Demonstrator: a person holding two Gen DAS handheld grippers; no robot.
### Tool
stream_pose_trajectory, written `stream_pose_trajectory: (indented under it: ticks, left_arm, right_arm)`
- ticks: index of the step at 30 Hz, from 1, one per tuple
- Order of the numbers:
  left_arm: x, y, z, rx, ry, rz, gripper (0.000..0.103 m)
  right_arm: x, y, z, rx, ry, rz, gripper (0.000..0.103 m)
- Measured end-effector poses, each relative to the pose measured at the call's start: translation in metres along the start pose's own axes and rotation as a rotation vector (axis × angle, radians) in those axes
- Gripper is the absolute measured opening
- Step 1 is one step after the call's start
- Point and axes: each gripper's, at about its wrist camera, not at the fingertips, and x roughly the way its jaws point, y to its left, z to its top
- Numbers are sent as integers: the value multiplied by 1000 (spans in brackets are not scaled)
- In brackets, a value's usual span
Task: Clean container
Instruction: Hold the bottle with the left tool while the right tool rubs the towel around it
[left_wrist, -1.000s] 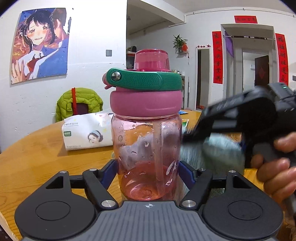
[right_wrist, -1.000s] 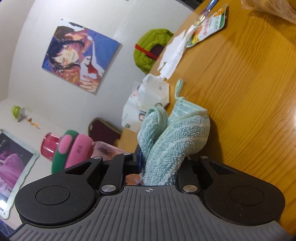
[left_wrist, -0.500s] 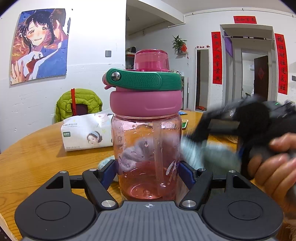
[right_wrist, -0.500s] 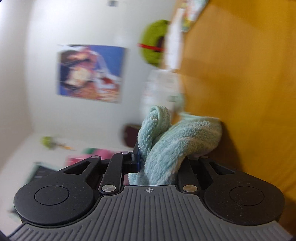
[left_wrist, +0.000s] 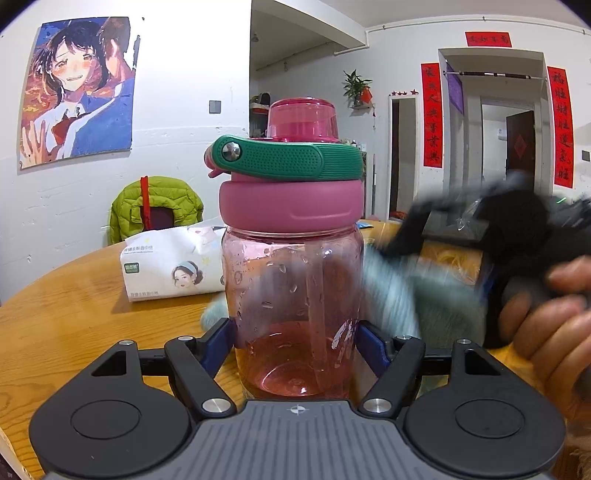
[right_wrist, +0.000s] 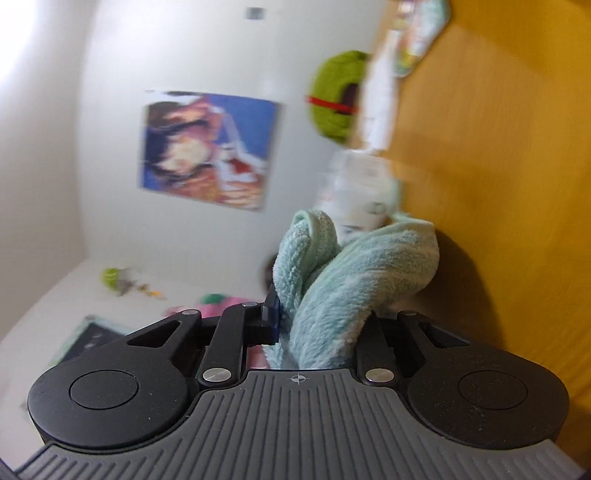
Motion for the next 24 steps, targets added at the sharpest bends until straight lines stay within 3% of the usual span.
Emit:
stream_pose_trajectory:
  ticks: [2,6,8,15,19,24]
  left_arm:
    - [0,-1,0,0,0,0,70]
    - [-2,-3,0,-3,5,10,70]
    - [-5,-7,0,-16,20,36,77]
    - [-19,-32,-1,12,37,136,78]
    - [-20,-37,-4,45,35,120,77]
    - [-12,-19,-1,18,9,64,77]
  right_arm:
    - [11,-8,1,2,34,-153,20]
    - [13,-3,0,-56,24,-185,21]
    - [13,2,0,-86,12,-169,22]
    - [-5,17,3,-175,-95,-26,23]
    - [-4,19,2,-174,-72,8,23]
    - [-5,18,0,-142,-25,12,24]
